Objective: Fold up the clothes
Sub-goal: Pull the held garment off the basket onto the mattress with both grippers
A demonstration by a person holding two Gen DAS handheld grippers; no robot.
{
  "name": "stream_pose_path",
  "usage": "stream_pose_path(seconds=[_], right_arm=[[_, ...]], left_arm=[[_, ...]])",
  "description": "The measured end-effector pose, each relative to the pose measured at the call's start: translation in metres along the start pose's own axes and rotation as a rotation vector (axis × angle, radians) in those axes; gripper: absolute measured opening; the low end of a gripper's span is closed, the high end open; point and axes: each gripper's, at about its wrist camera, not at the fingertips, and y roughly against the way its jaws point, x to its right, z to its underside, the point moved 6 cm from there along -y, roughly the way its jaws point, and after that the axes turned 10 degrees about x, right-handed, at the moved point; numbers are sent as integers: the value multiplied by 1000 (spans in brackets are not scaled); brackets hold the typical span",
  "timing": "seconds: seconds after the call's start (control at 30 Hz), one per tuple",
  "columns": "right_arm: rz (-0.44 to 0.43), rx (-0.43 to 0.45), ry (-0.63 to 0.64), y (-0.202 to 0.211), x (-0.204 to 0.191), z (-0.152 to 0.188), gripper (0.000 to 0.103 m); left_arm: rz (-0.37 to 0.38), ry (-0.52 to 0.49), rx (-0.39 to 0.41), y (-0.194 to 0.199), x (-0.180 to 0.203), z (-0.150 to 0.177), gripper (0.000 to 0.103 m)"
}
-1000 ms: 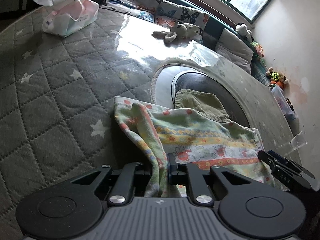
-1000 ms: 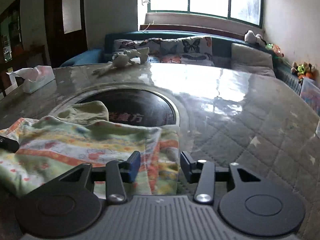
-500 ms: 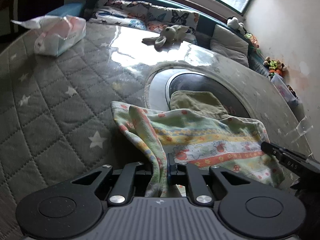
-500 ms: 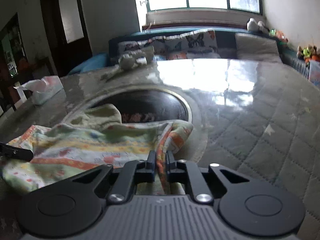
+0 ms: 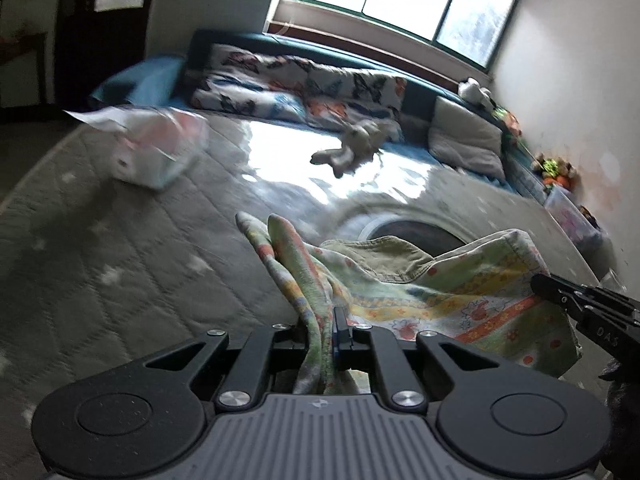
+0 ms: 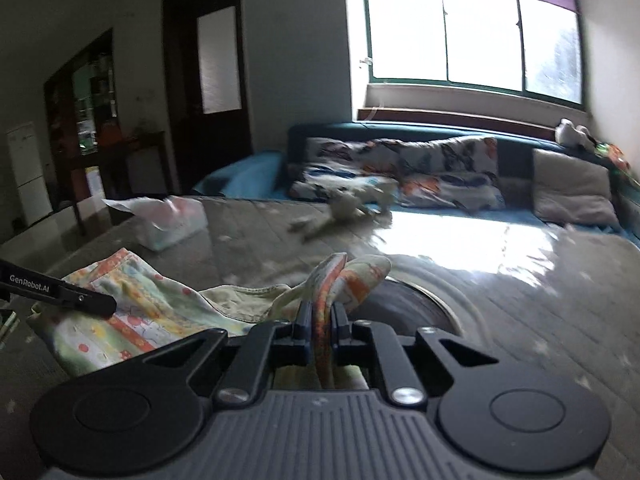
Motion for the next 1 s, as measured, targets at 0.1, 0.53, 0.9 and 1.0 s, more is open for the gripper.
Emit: stream_pose_path(seconds=[0.1,0.53,0.9,1.0], right_arm=[[-41,9,2,-17,-20,-10,8],[-186,-45,59,-92,-107,-15,8],[-176,-113,94,-118,-117,2,8],[-168,-122,102,-121,-115,5,8]], left_arm=[[-56,8,26,6,-22,-9,10],[-251,65,58,24,-114,-20,10],[-297,82,7,17,-131,-2,10],[-305,86,-5,15,-134,2,10]])
